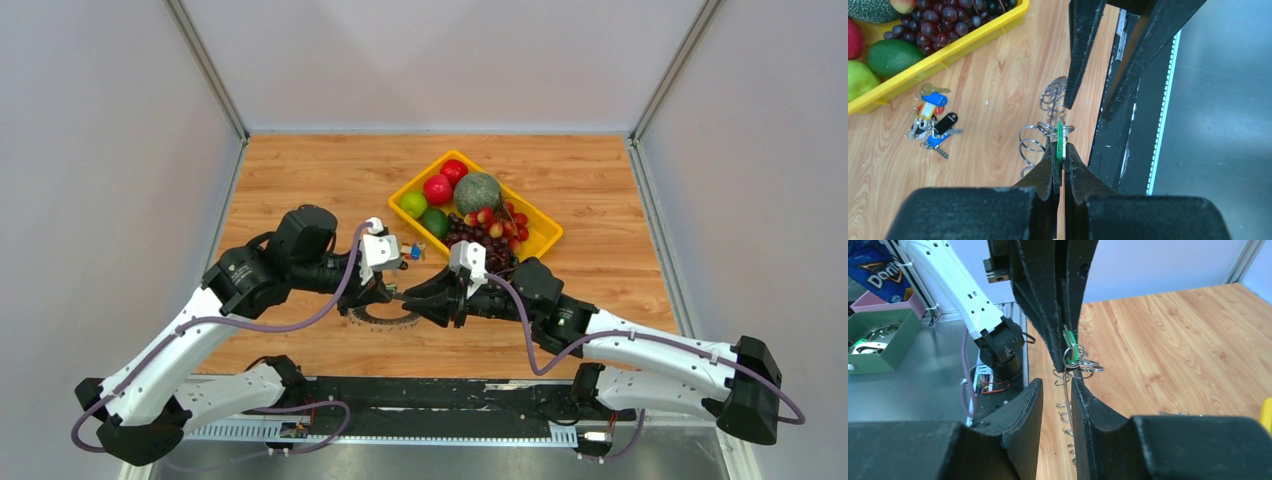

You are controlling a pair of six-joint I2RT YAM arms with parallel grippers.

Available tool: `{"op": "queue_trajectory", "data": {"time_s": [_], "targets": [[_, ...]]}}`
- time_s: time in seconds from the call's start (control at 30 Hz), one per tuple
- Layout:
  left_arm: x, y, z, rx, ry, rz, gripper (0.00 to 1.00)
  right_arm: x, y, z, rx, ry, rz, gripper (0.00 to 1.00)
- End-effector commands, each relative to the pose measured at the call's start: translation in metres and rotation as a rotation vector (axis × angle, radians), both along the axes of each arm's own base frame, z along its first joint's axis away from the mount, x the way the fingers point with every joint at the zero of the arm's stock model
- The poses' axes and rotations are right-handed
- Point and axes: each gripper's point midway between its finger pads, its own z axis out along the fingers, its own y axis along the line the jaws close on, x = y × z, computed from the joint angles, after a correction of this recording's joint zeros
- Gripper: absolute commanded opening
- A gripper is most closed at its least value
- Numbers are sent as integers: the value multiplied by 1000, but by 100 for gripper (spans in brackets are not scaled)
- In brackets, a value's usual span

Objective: Remove the keys from the keyring
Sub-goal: Pick up the key from the keyring, then remove the key from the keyring.

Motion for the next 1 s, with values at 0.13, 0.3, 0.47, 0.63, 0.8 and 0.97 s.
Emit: {"op": "queue_trajectory", "data": {"time_s": [0.13, 0.3, 0.47, 0.63, 0.8, 0.97], "targets": [[-9, -3, 29, -88, -66, -55, 0, 13, 8, 31, 79, -135, -64, 34], [-11, -2, 29, -92, -68, -60, 0, 15, 5, 34, 89, -174, -84, 41], [-14, -3, 31, -101, -66, -74, 0, 14, 6, 35, 83, -197, -78, 42], [-16, -3, 33, -109, -70, -84, 0, 6, 15, 30, 57, -190, -18, 31], [-17, -2, 39, -124, -87, -83, 0, -1, 21, 25, 50, -175, 24, 28], [-17, -1, 40, -129, -95, -82, 0, -9, 22, 25, 44, -172, 66, 21]]}}
